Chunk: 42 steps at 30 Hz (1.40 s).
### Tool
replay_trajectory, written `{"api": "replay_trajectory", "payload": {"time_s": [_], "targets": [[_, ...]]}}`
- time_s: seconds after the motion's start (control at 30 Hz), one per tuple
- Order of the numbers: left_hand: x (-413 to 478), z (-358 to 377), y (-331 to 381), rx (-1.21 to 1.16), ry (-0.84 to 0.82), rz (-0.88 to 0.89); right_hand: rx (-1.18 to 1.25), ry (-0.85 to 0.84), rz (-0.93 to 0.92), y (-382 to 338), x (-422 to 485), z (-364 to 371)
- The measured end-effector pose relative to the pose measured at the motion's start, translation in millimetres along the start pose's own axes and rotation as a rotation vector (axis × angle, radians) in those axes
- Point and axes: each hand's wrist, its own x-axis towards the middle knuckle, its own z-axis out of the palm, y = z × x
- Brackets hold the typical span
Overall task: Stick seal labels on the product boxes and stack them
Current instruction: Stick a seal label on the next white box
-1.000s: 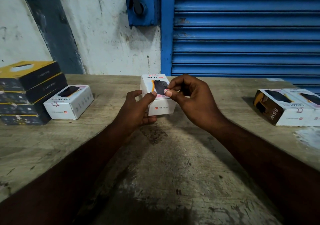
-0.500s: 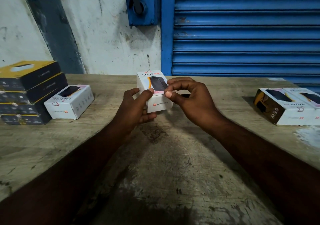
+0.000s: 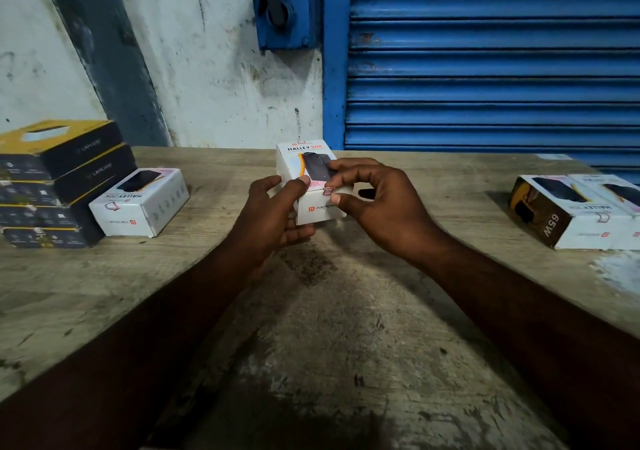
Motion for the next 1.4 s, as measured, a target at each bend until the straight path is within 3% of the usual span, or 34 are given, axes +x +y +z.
{"api": "replay_trajectory", "payload": {"time_s": [0.3,1.4], "targets": [[0,0,0,0.025,0.004,0.0,-0.113,0.012,-0.044,6,2,0],[-4,4,-1,0.026,-0.026,-0.001,-0.106,0.133,-0.048,21,2,9]]}}
